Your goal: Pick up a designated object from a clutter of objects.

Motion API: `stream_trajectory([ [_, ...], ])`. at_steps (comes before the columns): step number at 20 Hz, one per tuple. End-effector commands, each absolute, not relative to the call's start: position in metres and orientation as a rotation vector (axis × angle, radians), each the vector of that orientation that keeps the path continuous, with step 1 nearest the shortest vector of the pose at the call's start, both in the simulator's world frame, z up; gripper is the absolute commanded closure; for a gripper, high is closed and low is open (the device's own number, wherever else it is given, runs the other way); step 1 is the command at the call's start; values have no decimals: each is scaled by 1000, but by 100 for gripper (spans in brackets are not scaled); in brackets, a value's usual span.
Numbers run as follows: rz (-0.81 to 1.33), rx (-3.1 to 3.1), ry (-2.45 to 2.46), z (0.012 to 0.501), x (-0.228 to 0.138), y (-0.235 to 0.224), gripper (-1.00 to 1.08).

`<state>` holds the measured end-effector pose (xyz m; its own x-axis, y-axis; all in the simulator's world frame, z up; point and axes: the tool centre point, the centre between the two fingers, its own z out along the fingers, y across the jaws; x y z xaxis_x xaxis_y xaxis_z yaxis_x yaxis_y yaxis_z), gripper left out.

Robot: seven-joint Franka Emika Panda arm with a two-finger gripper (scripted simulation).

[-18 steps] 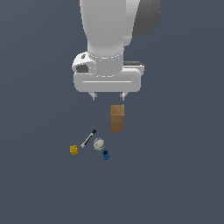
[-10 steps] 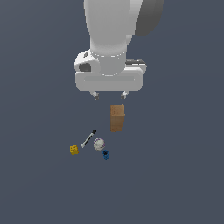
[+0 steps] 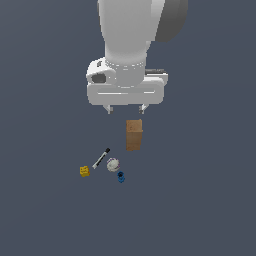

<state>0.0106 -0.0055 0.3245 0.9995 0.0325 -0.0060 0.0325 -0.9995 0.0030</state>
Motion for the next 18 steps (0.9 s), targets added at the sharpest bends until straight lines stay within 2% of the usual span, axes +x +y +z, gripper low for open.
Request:
stream_trajectory([
  [1,-11,3137,63,318,13,-7,-92],
  [9,-10,3127,150,275,32,-20,-92],
  [18,-9,3111,335,180,56,-46,-92],
])
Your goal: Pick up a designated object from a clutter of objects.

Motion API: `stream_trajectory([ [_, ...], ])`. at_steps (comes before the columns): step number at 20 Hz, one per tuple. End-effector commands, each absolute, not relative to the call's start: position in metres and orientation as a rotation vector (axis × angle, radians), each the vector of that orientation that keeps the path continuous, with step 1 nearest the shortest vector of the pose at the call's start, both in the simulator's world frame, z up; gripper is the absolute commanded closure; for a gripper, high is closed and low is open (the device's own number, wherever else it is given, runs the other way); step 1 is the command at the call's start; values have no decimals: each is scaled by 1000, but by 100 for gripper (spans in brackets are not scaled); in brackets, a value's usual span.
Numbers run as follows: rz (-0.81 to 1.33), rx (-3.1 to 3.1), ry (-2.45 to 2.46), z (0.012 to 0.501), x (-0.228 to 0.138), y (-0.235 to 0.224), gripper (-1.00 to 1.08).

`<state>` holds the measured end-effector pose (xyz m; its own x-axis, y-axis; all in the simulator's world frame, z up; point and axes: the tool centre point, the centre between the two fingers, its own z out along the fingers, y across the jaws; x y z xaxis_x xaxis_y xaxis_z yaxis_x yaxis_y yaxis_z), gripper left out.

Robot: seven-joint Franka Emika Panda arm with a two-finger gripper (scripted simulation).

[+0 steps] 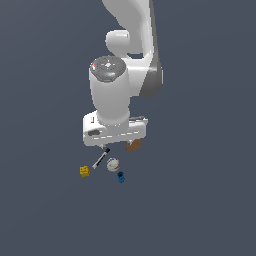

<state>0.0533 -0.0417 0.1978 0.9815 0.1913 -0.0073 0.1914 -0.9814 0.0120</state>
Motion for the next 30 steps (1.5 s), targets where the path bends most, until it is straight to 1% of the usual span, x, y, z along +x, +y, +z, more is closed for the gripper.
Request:
stream_trajectory([
  [1,-8,3110,355,170,58,-49,-92],
  [6,-5,3104,438,126,62,-59,-92],
  [10,-2,3101,483,103,62,-64,-92],
  [14,0,3100,507,90,62,-67,-92],
  [22,-2,3100,509,82,62,-67,-92],
  [30,-1,3100,512,46,61,-67,-92],
])
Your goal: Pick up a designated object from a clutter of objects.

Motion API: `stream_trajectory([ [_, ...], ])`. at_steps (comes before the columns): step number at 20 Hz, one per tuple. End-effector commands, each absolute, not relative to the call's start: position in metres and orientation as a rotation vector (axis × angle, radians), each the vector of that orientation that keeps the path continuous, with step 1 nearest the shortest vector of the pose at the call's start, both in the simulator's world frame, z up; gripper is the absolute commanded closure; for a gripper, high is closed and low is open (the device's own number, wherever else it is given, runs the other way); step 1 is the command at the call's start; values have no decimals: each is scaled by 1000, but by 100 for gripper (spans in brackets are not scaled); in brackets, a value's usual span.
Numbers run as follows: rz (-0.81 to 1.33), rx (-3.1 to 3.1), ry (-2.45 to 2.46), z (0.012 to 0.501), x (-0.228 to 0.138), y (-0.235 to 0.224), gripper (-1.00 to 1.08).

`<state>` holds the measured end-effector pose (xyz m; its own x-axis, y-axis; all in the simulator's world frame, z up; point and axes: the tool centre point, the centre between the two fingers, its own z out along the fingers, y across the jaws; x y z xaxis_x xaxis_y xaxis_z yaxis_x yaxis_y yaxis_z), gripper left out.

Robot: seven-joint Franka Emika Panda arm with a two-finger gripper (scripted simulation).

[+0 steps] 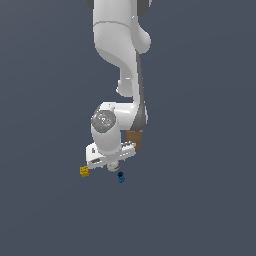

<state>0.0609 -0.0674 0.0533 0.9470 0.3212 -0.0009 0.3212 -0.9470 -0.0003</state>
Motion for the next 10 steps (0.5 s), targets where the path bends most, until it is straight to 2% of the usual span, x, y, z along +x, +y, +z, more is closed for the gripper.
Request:
stream_trajectory([
  [1,1,-3100,-512,43,61,-68,-92],
  [6,0,-3099,-513,36,62,-68,-92],
  [7,0,-3099,-513,36,62,-68,108],
  [10,0,-3099,-513,36,62,-68,108],
])
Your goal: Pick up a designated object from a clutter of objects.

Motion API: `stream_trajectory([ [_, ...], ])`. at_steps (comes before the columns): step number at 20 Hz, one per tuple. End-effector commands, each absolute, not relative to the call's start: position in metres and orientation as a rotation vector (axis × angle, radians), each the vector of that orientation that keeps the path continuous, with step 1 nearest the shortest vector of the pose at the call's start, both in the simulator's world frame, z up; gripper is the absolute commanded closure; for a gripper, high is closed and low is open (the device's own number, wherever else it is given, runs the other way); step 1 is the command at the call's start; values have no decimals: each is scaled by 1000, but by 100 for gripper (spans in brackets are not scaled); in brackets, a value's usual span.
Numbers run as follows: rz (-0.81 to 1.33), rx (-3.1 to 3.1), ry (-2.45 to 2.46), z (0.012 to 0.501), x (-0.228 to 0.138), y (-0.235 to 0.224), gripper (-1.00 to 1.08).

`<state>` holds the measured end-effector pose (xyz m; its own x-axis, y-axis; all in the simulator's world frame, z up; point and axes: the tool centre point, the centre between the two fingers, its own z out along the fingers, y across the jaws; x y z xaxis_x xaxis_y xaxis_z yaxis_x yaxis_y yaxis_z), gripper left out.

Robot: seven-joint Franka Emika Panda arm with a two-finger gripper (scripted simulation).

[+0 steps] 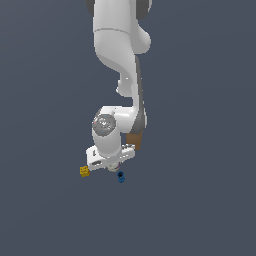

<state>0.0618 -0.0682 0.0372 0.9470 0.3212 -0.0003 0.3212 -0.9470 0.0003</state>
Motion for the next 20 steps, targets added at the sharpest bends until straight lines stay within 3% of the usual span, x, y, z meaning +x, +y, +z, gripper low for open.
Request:
stream_trajectory([
  [1,0,3099,513,36,62,-68,108],
  [20,0,3099,512,71,45,-72,108],
])
